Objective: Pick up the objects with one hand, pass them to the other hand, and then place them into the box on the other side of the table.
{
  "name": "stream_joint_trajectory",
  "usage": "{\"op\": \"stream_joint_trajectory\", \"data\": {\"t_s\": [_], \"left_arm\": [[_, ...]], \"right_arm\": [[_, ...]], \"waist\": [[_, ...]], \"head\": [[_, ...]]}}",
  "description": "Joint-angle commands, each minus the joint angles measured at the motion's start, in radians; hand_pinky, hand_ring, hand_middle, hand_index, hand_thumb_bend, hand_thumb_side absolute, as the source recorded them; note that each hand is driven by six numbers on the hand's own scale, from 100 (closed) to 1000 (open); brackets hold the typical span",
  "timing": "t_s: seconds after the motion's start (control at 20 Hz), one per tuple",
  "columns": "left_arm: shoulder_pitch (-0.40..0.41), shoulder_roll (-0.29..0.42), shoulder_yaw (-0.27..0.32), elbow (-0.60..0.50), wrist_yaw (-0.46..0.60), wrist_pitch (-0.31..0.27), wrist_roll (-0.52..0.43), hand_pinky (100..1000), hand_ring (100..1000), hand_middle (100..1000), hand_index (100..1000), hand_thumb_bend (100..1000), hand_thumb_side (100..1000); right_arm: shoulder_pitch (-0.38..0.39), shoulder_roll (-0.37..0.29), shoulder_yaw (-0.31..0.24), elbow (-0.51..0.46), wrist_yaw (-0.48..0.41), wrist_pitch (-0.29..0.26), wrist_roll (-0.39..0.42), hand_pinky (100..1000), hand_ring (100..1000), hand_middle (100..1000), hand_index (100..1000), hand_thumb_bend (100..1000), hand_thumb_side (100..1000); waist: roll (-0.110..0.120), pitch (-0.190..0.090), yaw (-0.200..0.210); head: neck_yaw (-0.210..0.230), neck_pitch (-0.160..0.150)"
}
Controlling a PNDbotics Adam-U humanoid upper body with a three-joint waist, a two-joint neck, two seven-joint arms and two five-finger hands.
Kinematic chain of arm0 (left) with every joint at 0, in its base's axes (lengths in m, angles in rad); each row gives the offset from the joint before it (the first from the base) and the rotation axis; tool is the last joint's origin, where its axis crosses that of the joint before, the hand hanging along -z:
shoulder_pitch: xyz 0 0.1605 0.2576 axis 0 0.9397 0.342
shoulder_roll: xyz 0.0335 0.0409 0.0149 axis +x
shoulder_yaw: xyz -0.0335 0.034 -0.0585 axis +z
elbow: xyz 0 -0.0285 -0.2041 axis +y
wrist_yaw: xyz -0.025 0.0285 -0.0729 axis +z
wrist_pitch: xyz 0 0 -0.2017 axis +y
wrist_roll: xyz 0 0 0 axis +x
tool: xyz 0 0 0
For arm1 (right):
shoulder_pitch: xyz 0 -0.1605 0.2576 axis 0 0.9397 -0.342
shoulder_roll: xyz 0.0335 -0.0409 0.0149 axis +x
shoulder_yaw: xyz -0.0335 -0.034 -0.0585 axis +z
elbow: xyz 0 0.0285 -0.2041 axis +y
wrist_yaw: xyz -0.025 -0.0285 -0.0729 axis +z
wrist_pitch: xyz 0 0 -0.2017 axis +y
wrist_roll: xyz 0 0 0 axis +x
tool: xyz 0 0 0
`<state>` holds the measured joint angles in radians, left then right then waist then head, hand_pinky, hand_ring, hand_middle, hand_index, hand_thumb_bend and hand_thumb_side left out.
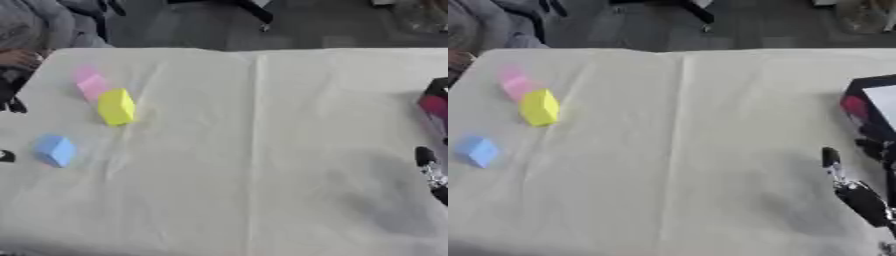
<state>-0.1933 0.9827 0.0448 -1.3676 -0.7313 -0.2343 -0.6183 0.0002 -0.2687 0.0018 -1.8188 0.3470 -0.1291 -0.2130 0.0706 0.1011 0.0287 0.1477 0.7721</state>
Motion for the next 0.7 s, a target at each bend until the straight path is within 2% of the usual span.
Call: {"op": "stream_joint_trajectory", "data": {"t_s": [0.05,0.3,0.45,0.7], "left_arm": [[-0.017,0.021,0.002,0.014,0.002,-0.005,0.005,887,769,727,824,636,309],[-0.035,0.008,-0.024,0.045,-0.007,-0.014,-0.005,885,768,724,821,633,308],[-0.050,-0.005,-0.038,0.077,-0.016,-0.016,-0.012,880,766,722,818,599,294],[-0.088,-0.041,-0.060,0.142,-0.063,-0.012,0.029,880,768,721,817,572,257]], "right_arm": [[-0.008,-0.006,-0.003,-0.013,-0.003,-0.001,0.001,834,799,819,893,374,515],[-0.009,-0.006,-0.002,-0.013,-0.004,-0.002,0.001,834,799,819,893,371,515],[-0.009,-0.005,0.000,-0.012,-0.005,-0.002,0.002,834,799,819,893,371,517],[-0.010,-0.003,0.001,-0.012,-0.007,-0.003,0.004,834,799,819,893,370,518]], "waist": [[-0.014,-0.026,0.000],[-0.015,-0.026,-0.003],[-0.015,-0.026,-0.006],[-0.016,-0.026,-0.012]], "head": [[-0.002,-0.002],[-0.008,-0.002],[-0.008,-0.002],[-0.007,-0.002]]}}
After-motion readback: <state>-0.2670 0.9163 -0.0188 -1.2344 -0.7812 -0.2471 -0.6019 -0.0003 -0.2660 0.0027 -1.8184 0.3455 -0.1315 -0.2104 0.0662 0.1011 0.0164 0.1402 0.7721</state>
